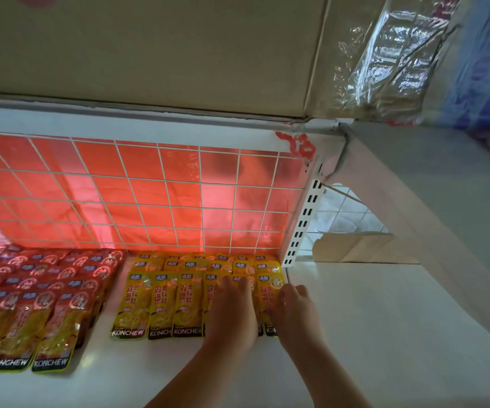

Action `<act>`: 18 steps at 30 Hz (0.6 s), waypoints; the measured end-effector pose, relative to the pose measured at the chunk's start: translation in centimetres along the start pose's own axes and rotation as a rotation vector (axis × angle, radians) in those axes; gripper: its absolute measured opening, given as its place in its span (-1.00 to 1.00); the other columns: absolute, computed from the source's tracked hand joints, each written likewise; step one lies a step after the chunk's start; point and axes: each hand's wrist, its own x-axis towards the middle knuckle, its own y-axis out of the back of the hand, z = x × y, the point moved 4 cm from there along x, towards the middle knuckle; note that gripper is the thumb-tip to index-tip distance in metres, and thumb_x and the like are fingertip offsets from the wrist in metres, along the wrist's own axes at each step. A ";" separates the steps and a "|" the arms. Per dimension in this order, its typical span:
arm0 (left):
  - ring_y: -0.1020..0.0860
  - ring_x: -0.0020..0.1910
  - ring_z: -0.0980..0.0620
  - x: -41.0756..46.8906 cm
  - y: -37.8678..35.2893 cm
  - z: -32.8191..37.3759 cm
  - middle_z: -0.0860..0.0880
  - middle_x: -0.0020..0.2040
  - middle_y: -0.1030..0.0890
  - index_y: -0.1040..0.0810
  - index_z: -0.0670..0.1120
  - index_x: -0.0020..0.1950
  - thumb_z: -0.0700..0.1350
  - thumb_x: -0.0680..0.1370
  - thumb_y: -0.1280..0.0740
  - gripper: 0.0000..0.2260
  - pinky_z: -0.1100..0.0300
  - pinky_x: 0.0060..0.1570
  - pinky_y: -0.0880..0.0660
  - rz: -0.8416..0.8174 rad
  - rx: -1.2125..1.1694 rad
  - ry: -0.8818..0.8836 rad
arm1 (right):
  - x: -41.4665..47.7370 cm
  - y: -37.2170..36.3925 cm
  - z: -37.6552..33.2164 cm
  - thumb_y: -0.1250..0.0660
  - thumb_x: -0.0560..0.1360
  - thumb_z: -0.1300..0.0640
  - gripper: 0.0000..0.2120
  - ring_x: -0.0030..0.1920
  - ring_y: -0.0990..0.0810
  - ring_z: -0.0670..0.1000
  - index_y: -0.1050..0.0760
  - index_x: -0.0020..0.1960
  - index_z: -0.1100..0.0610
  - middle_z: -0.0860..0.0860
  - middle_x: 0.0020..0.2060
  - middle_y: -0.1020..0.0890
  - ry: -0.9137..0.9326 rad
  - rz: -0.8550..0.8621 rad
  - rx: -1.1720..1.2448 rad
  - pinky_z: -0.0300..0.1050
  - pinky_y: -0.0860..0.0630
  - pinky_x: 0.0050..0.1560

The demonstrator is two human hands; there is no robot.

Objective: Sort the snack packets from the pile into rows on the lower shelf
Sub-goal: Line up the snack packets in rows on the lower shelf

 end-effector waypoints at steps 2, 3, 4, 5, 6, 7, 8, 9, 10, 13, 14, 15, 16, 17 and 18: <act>-0.46 0.27 -0.08 0.1 -0.2 0.0 -0.12 0.36 -0.31 -0.23 0.02 0.55 -0.28 0.55 -0.35 -0.38 0.11 0.15 -0.53 0.001 0.000 0.001 | 0.1 -0.1 0.1 -0.41 0.54 0.00 -0.80 -0.12 -0.56 0.10 -0.47 0.06 0.06 -0.06 -0.07 -0.39 -0.007 0.002 0.013 -0.01 -0.55 -0.08; -0.45 0.29 -0.08 0.1 -0.3 -0.1 -0.12 0.38 -0.30 -0.22 0.02 0.55 -0.28 0.56 -0.35 -0.38 0.11 0.16 -0.53 -0.001 0.004 0.001 | 0.1 -0.1 0.2 -0.40 0.54 -0.01 -0.80 -0.13 -0.56 0.10 -0.47 0.05 0.06 -0.06 -0.08 -0.38 -0.007 0.005 0.016 -0.02 -0.55 -0.10; -0.44 0.32 -0.09 0.2 -0.4 -0.1 -0.13 0.40 -0.30 -0.22 0.02 0.56 -0.29 0.56 -0.35 -0.38 0.10 0.18 -0.52 -0.005 0.010 0.000 | 0.1 -0.1 0.3 -0.40 0.54 -0.02 -0.81 -0.14 -0.56 0.09 -0.46 0.05 0.05 -0.06 -0.08 -0.38 -0.001 0.009 0.015 -0.03 -0.54 -0.13; -0.43 0.35 -0.09 0.2 -0.5 -0.1 -0.13 0.43 -0.30 -0.22 0.02 0.57 -0.29 0.57 -0.34 -0.37 0.10 0.20 -0.51 -0.008 0.012 0.000 | 0.1 -0.2 0.3 -0.40 0.54 -0.03 -0.81 -0.15 -0.55 0.08 -0.46 0.04 0.04 -0.07 -0.09 -0.38 0.009 0.013 0.015 -0.05 -0.51 -0.16; -0.43 0.37 -0.10 0.2 -0.5 -0.1 -0.13 0.44 -0.30 -0.22 0.02 0.58 -0.29 0.57 -0.33 -0.38 0.09 0.22 -0.51 -0.010 0.009 0.000 | 0.1 -0.2 0.4 -0.40 0.54 -0.04 -0.80 -0.17 -0.54 0.07 -0.45 0.03 0.03 -0.07 -0.09 -0.38 0.017 0.015 0.015 -0.07 -0.47 -0.19; -0.43 0.37 -0.09 0.3 -0.5 -0.1 -0.12 0.45 -0.30 -0.22 0.02 0.59 -0.30 0.58 -0.32 -0.37 0.10 0.21 -0.51 -0.009 0.005 -0.001 | 0.1 -0.2 0.5 -0.41 0.53 -0.05 -0.80 -0.19 -0.52 0.05 -0.45 0.02 0.01 -0.08 -0.09 -0.38 0.020 0.016 0.018 -0.09 -0.43 -0.21; -0.44 0.36 -0.09 0.3 -0.4 -0.1 -0.12 0.45 -0.31 -0.22 0.03 0.59 -0.30 0.58 -0.32 -0.37 0.10 0.20 -0.52 -0.006 0.002 -0.003 | 0.1 -0.2 0.5 -0.42 0.53 -0.05 -0.79 -0.21 -0.50 0.04 -0.44 0.02 0.00 -0.08 -0.09 -0.38 0.018 0.016 0.017 -0.11 -0.41 -0.22; -0.45 0.35 -0.09 0.4 -0.4 -0.1 -0.12 0.44 -0.31 -0.22 0.04 0.59 -0.31 0.57 -0.32 -0.37 0.10 0.19 -0.54 -0.004 0.000 -0.008 | 0.2 -0.2 0.6 -0.42 0.53 -0.06 -0.79 -0.21 -0.49 0.03 -0.44 0.02 0.00 -0.09 -0.09 -0.38 0.016 0.016 0.014 -0.11 -0.41 -0.22; -0.46 0.35 -0.09 0.4 -0.4 -0.2 -0.12 0.44 -0.31 -0.22 0.04 0.59 -0.31 0.57 -0.31 -0.36 0.09 0.19 -0.55 -0.003 -0.003 -0.014 | 0.2 -0.3 0.5 -0.42 0.53 -0.06 -0.79 -0.21 -0.49 0.03 -0.44 0.02 0.00 -0.09 -0.09 -0.39 0.016 0.017 0.011 -0.11 -0.42 -0.22; -0.44 0.38 -0.10 0.4 -0.7 -0.3 -0.12 0.46 -0.31 -0.21 0.05 0.60 -0.29 0.58 -0.33 -0.36 0.09 0.21 -0.54 0.008 -0.001 -0.032 | 0.4 -0.2 0.3 -0.42 0.53 -0.05 -0.79 -0.20 -0.52 0.04 -0.44 0.01 0.01 -0.07 -0.09 -0.40 0.018 0.025 0.028 -0.09 -0.46 -0.21; -0.43 0.39 -0.10 0.4 -0.8 -0.4 -0.12 0.46 -0.32 -0.21 0.05 0.60 -0.26 0.58 -0.34 -0.37 0.10 0.21 -0.53 0.014 0.003 -0.038 | 0.5 -0.2 0.2 -0.42 0.53 -0.05 -0.79 -0.20 -0.52 0.04 -0.44 0.01 0.01 -0.07 -0.08 -0.41 0.013 0.025 0.031 -0.09 -0.46 -0.20; -0.43 0.39 -0.09 0.3 -0.9 -0.5 -0.11 0.45 -0.32 -0.21 0.06 0.59 -0.25 0.58 -0.36 -0.37 0.11 0.20 -0.52 0.020 0.004 -0.047 | 0.5 -0.2 0.2 -0.41 0.53 -0.05 -0.79 -0.19 -0.53 0.04 -0.44 0.01 0.02 -0.06 -0.08 -0.41 0.010 0.026 0.031 -0.09 -0.46 -0.20; -0.44 0.37 -0.08 0.3 -0.9 -0.6 -0.10 0.44 -0.33 -0.22 0.06 0.59 -0.25 0.57 -0.37 -0.36 0.12 0.18 -0.52 0.027 0.002 -0.059 | 0.5 -0.2 0.2 -0.41 0.54 -0.05 -0.79 -0.18 -0.54 0.04 -0.44 0.02 0.02 -0.06 -0.07 -0.41 0.009 0.027 0.029 -0.10 -0.46 -0.20; -0.46 0.35 -0.07 0.2 -0.8 -0.7 -0.09 0.43 -0.35 -0.23 0.07 0.58 -0.26 0.55 -0.38 -0.34 0.13 0.15 -0.52 0.033 -0.005 -0.073 | 0.5 -0.1 0.1 -0.41 0.54 -0.06 -0.79 -0.17 -0.54 0.04 -0.45 0.04 0.02 -0.06 -0.06 -0.42 0.009 0.030 0.023 -0.11 -0.46 -0.21; -0.48 0.33 -0.06 0.2 -0.6 -0.8 -0.07 0.41 -0.36 -0.25 0.09 0.57 -0.26 0.54 -0.39 -0.34 0.14 0.12 -0.51 0.042 -0.015 -0.091 | 0.5 0.0 0.1 -0.41 0.54 -0.06 -0.78 -0.16 -0.54 0.04 -0.46 0.06 0.02 -0.06 -0.06 -0.42 0.007 0.034 0.014 -0.12 -0.44 -0.21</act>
